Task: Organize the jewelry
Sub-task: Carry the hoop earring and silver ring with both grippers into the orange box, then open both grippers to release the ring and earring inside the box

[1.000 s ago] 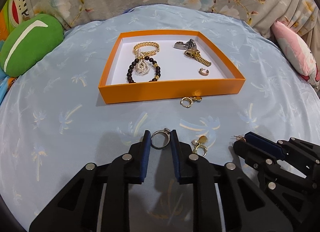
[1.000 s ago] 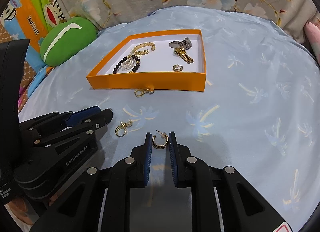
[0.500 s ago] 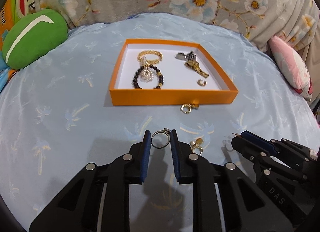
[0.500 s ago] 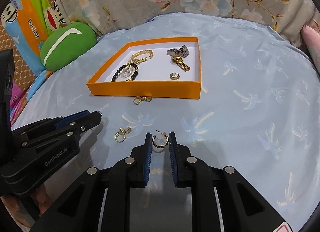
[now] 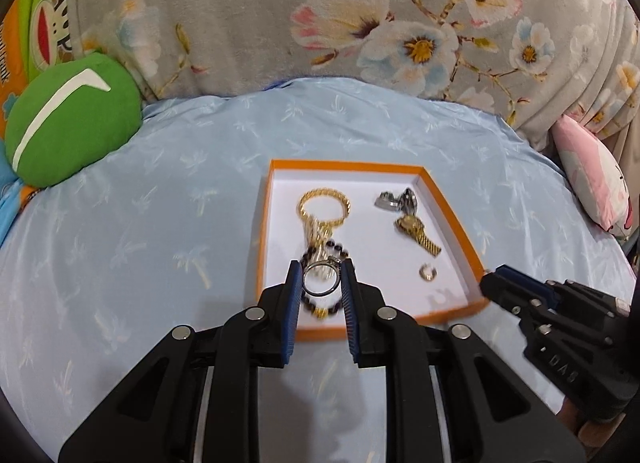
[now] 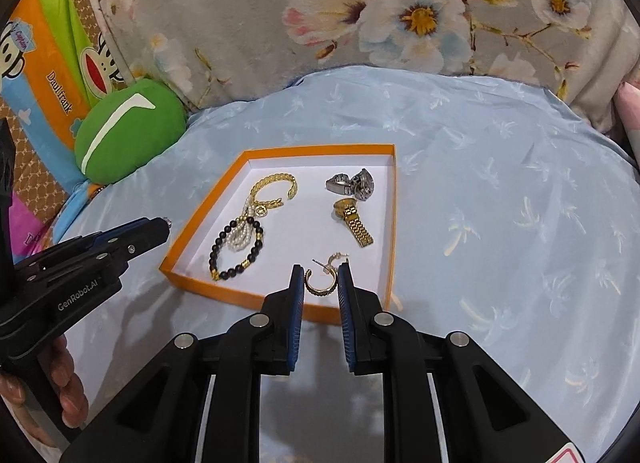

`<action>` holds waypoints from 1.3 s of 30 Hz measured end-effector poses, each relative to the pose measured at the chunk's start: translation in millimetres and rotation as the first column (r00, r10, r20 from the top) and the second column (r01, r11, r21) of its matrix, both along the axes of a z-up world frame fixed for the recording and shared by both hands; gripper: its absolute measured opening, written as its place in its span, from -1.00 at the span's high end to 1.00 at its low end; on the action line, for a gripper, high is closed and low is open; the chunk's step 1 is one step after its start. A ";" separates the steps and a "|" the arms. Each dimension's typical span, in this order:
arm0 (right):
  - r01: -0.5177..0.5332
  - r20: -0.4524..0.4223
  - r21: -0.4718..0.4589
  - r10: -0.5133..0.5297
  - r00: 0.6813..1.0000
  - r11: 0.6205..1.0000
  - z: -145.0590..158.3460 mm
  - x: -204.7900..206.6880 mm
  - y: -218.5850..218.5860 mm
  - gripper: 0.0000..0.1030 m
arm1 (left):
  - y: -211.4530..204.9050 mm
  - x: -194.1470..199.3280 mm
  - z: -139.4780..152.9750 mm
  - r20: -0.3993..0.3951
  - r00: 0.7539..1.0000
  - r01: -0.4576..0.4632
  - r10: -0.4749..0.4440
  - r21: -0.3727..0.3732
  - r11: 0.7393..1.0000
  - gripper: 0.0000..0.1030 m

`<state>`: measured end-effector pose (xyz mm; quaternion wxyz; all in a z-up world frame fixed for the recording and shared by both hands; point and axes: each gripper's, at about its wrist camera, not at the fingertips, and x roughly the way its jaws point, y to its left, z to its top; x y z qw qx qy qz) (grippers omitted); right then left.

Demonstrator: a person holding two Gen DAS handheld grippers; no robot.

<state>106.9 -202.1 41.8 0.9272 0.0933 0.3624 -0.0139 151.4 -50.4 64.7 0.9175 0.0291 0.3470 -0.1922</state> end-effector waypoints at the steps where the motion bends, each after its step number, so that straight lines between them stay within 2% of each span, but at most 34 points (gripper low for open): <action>1: 0.002 -0.001 -0.005 -0.002 1.000 1.000 -0.8 6.5 -0.4 0.69 | -5.5 4.9 -0.1 0.002 1.000 0.009 -0.009 0.003 1.000 0.63; 9: -0.003 -0.042 -0.029 0.002 0.999 1.000 -18.0 49.9 -6.1 0.69 | -54.1 48.7 -23.2 -0.047 0.997 0.065 -0.063 0.032 0.997 0.63; 17: -0.015 -0.080 -0.029 0.013 0.997 0.999 -37.5 71.0 -14.1 0.69 | -70.9 78.6 -48.0 -0.113 0.991 0.079 -0.075 0.034 0.996 0.63; 30: -0.026 -0.078 -0.047 0.022 0.997 0.999 -42.3 75.1 -11.7 0.68 | -73.4 85.1 -58.5 -0.114 0.990 0.089 -0.085 0.031 0.996 0.60; 32: -0.025 -0.076 -0.045 0.021 0.997 0.999 -42.0 75.8 -12.5 0.68 | -72.3 85.8 -58.8 -0.117 0.990 0.086 -0.082 0.025 0.996 0.55; 35: -0.014 -0.064 -0.040 0.011 0.998 0.999 -40.1 74.3 -15.4 0.67 | -69.1 85.8 -56.3 -0.109 0.992 0.072 -0.071 0.010 0.997 0.34; 39: 0.007 -0.040 -0.025 -0.008 0.999 1.000 -34.8 70.3 -22.4 0.65 | -62.0 81.8 -45.8 -0.068 0.996 0.058 -0.060 -0.018 0.998 0.34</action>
